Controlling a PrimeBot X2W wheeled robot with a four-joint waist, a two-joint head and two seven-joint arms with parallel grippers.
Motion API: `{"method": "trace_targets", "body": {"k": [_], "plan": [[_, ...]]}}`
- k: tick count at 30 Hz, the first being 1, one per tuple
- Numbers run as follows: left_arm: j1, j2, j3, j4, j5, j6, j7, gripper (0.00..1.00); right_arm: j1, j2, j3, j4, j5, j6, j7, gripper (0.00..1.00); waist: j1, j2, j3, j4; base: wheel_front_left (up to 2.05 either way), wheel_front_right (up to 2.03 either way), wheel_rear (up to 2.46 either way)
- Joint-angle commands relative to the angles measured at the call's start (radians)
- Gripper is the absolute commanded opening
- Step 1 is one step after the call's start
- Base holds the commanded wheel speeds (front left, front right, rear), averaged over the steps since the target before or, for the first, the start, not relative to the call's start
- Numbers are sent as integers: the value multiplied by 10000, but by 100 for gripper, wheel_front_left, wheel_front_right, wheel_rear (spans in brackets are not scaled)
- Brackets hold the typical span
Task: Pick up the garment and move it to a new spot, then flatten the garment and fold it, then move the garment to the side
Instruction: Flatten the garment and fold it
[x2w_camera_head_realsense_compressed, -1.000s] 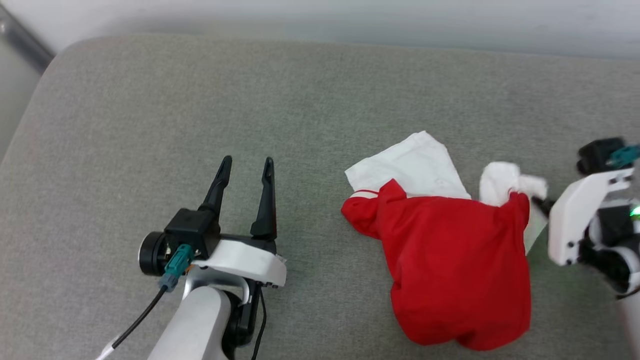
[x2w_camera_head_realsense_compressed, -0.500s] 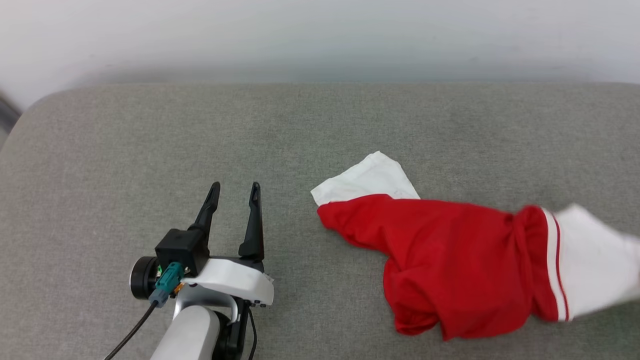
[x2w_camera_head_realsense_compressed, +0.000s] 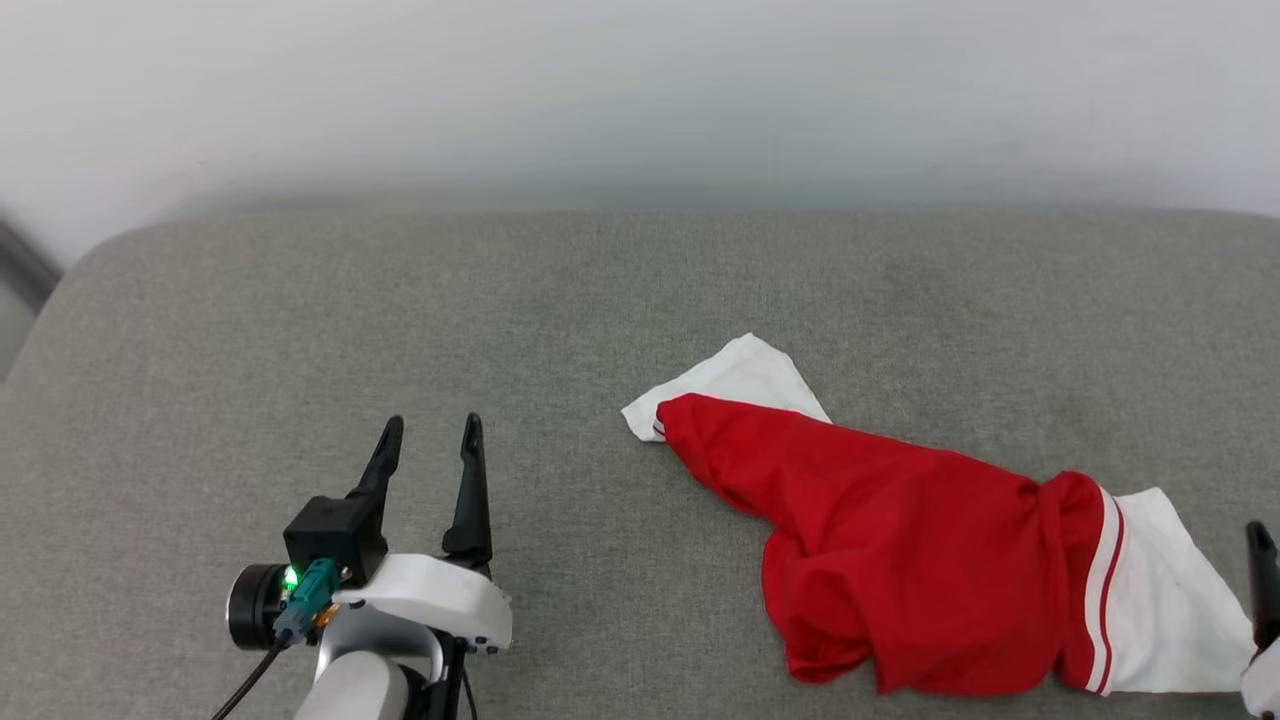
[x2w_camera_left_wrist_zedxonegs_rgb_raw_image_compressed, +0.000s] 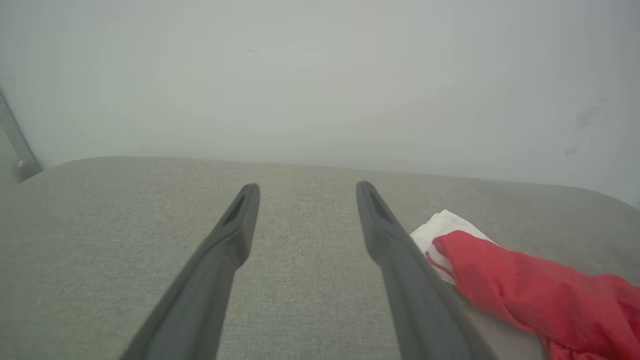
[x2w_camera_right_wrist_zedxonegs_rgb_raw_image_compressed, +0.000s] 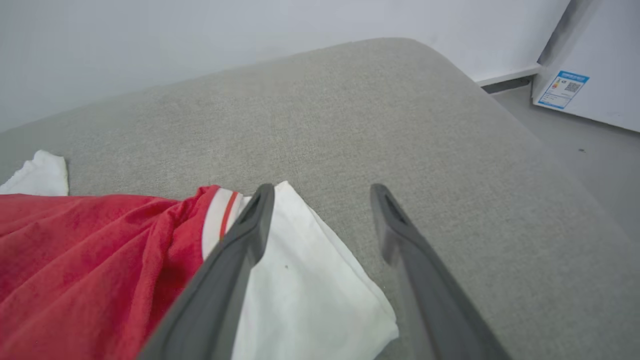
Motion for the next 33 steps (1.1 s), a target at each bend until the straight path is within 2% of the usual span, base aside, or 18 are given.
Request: {"method": "trace_targets", "body": {"k": [1, 5, 9, 19, 21, 26, 33], "plan": [[152, 66, 22, -46, -49, 46, 51, 100, 194, 73, 214, -206, -221, -3, -491, 100, 1, 0, -203, 33, 0, 0, 0], [417, 171, -19, -78, -54, 108, 258, 100, 387, 311, 848, -845, -701, -3, -1549, 100, 1, 0, -506, 58, 0, 0, 0], [644, 292, -58, -56, -82, 159, 433, 100, 690, 624, 1636, -1653, -1045, -5, -2044, 100, 1, 0, -829, 71, 0, 0, 0], [911, 364, -213, -87, -108, 251, 754, 100, 1479, 1124, 2939, -3125, -1500, -5, -1748, 100, 1, 0, -1040, 75, 0, 0, 0], [444, 299, -306, -99, -61, 224, 863, 100, 1582, 1263, 3213, -3520, -1582, -5, -1633, 100, 1, 0, -928, -6, 0, 0, 0], [-677, 175, -746, 101, 40, -174, 1376, 100, 1382, 1344, 3476, -3801, -1598, -5, -1496, 100, 1, 0, -531, -336, 0, 0, 0], [-2823, 80, -1664, 1106, -64, -1366, 3390, 100, 986, 1380, 3711, -3815, -1532, -5, -1468, 100, 1, 0, 93, -1055, 0, 0, 0]]}}
